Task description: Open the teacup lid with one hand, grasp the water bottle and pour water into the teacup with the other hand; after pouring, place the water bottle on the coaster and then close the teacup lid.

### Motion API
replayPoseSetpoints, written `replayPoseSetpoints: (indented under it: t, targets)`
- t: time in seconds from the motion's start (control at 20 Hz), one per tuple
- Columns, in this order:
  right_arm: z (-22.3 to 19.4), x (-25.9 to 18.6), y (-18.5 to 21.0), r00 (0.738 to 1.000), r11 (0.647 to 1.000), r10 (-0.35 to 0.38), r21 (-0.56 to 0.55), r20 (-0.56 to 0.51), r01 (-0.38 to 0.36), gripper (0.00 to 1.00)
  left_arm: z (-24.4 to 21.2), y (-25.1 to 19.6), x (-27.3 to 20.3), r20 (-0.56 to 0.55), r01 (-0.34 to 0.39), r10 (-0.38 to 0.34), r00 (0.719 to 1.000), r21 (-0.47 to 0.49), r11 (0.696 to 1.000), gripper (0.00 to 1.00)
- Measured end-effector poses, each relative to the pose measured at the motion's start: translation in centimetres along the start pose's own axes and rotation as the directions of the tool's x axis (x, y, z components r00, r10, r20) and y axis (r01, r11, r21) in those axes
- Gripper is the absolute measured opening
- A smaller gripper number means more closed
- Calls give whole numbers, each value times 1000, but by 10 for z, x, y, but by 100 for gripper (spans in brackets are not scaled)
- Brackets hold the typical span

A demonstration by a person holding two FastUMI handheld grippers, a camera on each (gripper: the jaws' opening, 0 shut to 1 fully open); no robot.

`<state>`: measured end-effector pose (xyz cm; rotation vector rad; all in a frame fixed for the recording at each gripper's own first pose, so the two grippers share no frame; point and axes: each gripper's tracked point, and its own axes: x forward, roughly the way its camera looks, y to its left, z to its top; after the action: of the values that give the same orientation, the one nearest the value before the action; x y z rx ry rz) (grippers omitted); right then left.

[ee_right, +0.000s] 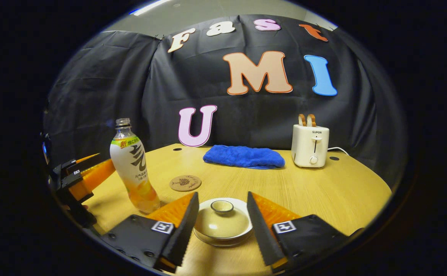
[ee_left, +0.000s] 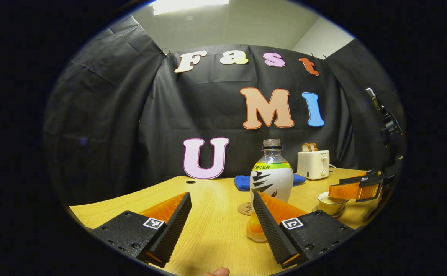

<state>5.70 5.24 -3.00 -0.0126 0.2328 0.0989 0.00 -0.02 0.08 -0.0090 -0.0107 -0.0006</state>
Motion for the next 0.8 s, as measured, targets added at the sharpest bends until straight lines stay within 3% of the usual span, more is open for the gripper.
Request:
replayPoseSetpoints:
  t: [0.05, 0.2, 0.35, 0.45, 0.55, 0.8]
  targets:
    - [-3, 0, 1, 1000, 1000, -3, -6, -9, 3, 63, 0, 0, 0, 0, 0, 0, 1000, 0, 1000, 95]
    - [-4, 5, 0, 1000, 1000, -5, 5, -25, 5, 65, 0, 0, 0, 1, 1, -1, 1000, 0, 1000, 95]
    - [-3, 7, 0, 1000, 1000, -11, 13, -26, 11, 44, 1, 0, 0, 0, 2, -2, 1000, 0, 1000, 95]
    - [-3, 10, 0, 1000, 1000, -17, 10, -19, 18, 44, 0, 0, 0, 0, 2, -2, 1000, 0, 1000, 95]
    - [-3, 11, 0, 1000, 1000, -12, 14, -23, 13, 34, 0, 0, 0, -2, 2, -2, 1000, 0, 1000, 95]
    - [-2, 9, -1, 1000, 1000, 1, 22, -17, 0, 30, 2, 0, -1, 4, 2, -2, 1000, -1, 1000, 95]
